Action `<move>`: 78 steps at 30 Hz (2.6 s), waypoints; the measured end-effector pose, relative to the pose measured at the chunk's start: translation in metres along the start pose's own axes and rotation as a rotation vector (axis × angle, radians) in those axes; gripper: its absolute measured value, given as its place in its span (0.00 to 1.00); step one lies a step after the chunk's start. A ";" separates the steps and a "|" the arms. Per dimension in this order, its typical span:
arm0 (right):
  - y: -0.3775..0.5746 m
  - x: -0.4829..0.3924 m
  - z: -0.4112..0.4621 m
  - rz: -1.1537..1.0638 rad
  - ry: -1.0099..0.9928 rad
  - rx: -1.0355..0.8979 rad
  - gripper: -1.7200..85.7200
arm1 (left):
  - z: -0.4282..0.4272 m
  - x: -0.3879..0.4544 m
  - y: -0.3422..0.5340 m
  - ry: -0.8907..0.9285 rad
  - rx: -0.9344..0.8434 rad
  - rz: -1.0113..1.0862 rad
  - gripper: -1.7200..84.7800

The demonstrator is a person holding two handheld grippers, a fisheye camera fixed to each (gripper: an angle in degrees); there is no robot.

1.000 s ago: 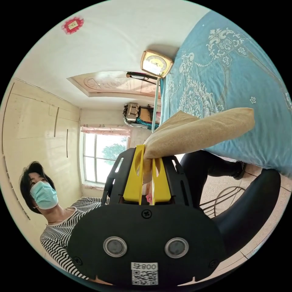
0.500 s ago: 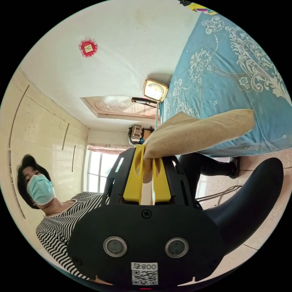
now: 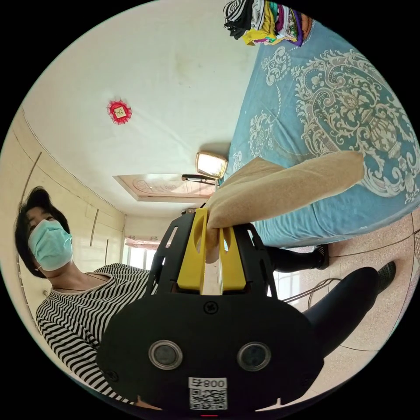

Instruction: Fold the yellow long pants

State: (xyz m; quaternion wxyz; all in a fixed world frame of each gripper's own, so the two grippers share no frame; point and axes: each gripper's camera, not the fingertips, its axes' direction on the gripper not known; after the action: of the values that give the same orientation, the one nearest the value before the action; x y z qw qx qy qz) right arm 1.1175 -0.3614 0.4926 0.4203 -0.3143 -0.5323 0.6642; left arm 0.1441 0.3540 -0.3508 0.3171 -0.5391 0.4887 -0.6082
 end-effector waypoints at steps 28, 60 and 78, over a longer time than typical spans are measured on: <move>0.151 -0.459 -0.341 -0.027 0.035 0.596 0.02 | 0.631 -0.360 -0.124 -0.040 -0.655 0.083 0.09; -0.107 -0.690 -0.671 -0.040 0.165 0.676 0.03 | 1.217 -0.878 -0.347 -0.242 -0.795 0.349 0.11; -0.128 -0.563 -0.692 0.637 0.269 0.531 0.11 | 1.202 -1.059 -0.354 -0.415 -0.779 0.506 0.10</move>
State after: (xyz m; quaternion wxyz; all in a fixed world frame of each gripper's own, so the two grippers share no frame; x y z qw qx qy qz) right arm 1.9975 -0.5473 0.4375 0.3263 -0.4274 -0.1599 0.8278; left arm 1.5856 1.1306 -0.4560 0.3202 -0.5915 0.7213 -0.1651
